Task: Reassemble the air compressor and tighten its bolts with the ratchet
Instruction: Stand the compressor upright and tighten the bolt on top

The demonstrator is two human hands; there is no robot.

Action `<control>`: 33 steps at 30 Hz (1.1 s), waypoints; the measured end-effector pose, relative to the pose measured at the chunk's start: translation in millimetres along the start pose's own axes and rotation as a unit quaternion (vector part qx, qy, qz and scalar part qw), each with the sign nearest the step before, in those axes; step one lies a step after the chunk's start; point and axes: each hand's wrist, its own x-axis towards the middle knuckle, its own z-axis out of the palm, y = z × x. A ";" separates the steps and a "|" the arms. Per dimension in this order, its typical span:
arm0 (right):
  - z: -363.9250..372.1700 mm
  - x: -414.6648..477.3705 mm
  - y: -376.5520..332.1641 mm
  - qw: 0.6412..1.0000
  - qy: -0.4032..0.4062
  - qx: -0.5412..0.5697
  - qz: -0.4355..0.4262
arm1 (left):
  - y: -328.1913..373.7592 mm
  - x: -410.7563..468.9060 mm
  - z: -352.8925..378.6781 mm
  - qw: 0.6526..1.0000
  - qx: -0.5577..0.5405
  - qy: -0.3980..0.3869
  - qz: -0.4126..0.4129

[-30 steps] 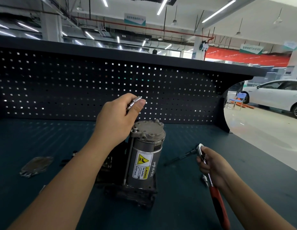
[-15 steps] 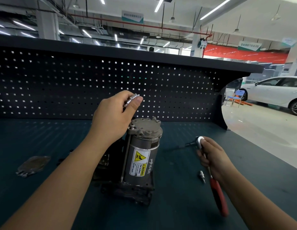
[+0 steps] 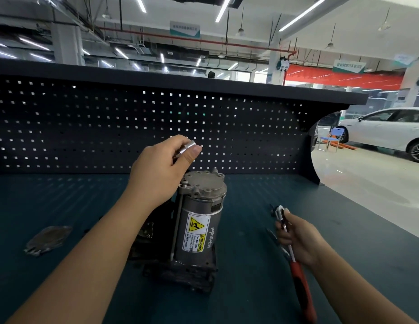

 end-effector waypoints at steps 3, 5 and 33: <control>-6.9 0.3 7.2 0.995 -0.016 0.088 0.040 | -1.0 -0.9 -0.7 1.000 -0.011 -0.009 -0.002; -2.6 -3.3 8.4 0.992 -0.039 0.115 0.047 | -2.1 -1.2 -1.6 1.000 -0.018 -0.018 -0.005; 172.5 -82.2 -51.9 0.958 -0.256 -0.009 -0.130 | 0.2 0.5 -2.7 0.991 -0.128 -0.045 0.010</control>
